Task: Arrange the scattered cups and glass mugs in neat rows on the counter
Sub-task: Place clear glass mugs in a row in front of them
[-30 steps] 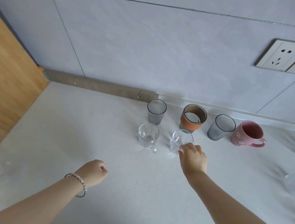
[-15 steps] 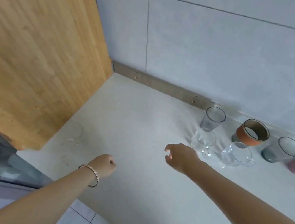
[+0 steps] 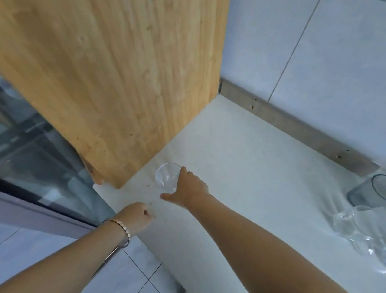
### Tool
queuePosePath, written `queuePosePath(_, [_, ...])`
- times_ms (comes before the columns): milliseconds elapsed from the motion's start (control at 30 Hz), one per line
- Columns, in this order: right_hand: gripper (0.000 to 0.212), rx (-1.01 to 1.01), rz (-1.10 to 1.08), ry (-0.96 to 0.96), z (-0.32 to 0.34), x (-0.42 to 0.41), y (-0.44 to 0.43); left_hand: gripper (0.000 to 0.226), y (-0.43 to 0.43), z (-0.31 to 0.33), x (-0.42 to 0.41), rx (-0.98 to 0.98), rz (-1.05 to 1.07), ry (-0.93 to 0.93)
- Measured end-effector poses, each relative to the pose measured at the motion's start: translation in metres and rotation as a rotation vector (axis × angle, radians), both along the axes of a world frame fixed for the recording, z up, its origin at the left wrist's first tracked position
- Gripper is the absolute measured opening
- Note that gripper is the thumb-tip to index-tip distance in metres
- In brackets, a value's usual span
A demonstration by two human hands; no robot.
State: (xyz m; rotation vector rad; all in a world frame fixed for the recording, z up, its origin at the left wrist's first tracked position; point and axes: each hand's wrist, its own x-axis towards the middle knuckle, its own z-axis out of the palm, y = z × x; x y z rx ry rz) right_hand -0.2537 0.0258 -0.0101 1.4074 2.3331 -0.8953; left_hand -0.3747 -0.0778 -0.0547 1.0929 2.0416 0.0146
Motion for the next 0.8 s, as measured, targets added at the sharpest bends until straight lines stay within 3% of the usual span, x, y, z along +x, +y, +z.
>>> queuePosePath(133, [0.102, 0.047, -0.074, 0.02, -0.022, -0.012, 0.0, 0.033, 0.001, -0.006, -0.012, 0.005, 0.009, -0.01])
queuePosePath(400, [0.084, 0.108, -0.082, 0.092, -0.034, -0.001, 0.004, 0.024, 0.01, -0.013, -0.007, -0.014, -0.011, -0.01])
queuePosePath(467, [0.085, 0.074, -0.125, 0.099, -0.037, 0.013, 0.003, 0.032, 0.015, -0.015, -0.001, -0.017, -0.015, -0.004])
queuePosePath(633, [0.079, 0.046, -0.28, 0.154, -0.039, 0.068, 0.004, 0.023, 0.033, -0.016, 0.019, -0.028, -0.095, 0.031])
queuePosePath(800, [0.079, 0.03, -0.466, 0.177, -0.04, 0.137, -0.001, 0.036, 0.051, -0.009, 0.053, 0.001, -0.222, 0.032])
